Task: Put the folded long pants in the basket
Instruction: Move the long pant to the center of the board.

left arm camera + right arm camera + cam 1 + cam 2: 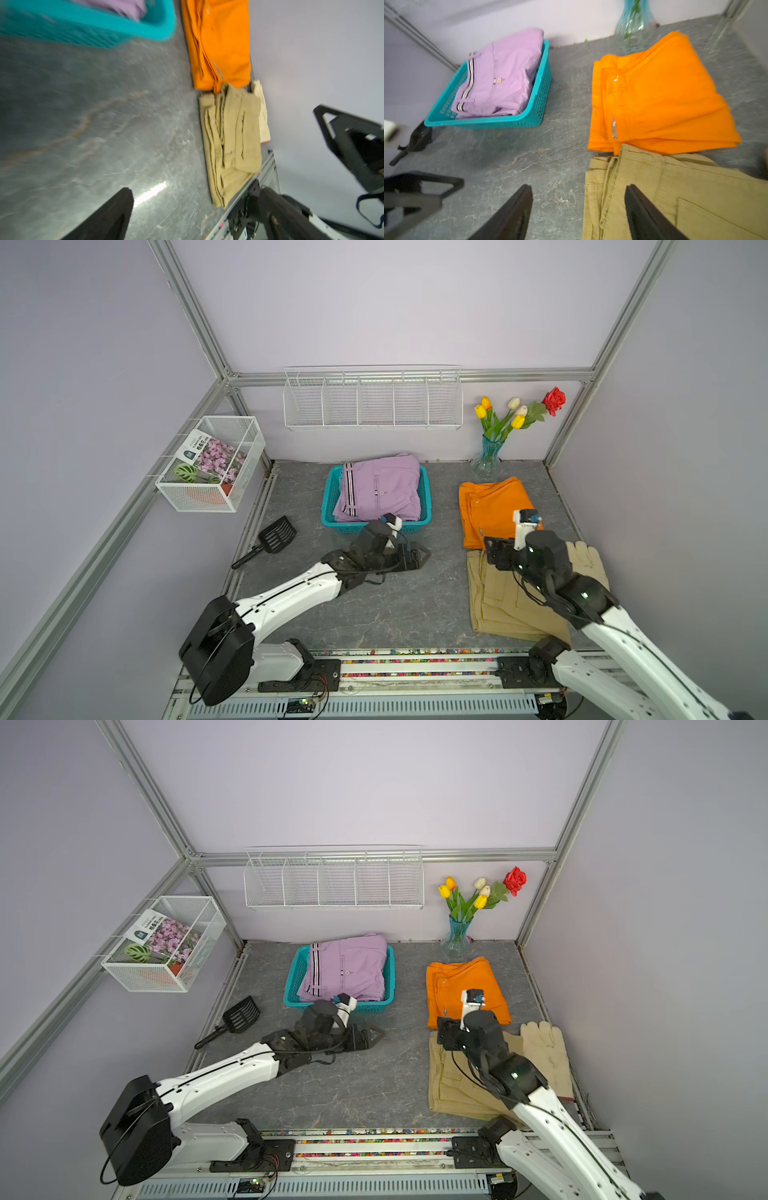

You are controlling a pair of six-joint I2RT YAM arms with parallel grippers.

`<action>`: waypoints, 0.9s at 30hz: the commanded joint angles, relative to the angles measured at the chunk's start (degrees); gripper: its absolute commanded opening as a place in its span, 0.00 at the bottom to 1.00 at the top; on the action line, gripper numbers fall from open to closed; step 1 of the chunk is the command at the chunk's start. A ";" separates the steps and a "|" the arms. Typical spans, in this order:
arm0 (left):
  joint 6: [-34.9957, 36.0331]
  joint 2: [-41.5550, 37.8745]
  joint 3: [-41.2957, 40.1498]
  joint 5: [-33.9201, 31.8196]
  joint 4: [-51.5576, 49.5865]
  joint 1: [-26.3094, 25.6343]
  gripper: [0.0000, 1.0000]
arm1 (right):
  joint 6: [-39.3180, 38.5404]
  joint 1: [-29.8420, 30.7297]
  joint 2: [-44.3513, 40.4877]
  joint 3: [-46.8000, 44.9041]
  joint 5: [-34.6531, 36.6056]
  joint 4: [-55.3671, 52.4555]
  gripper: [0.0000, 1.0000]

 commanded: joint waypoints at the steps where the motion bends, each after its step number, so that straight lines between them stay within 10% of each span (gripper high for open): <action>1: -3.14 9.50 2.50 -1.72 12.43 -6.57 1.00 | 2.65 0.19 -12.59 -2.60 7.03 -7.62 0.81; 22: -8.65 47.08 26.17 2.71 17.23 -13.59 0.98 | 3.21 0.20 -15.70 -0.86 2.47 -13.47 0.87; 27: -9.67 50.13 28.56 4.42 15.78 -13.77 0.74 | 3.29 0.21 -15.02 -0.67 2.26 -13.43 0.87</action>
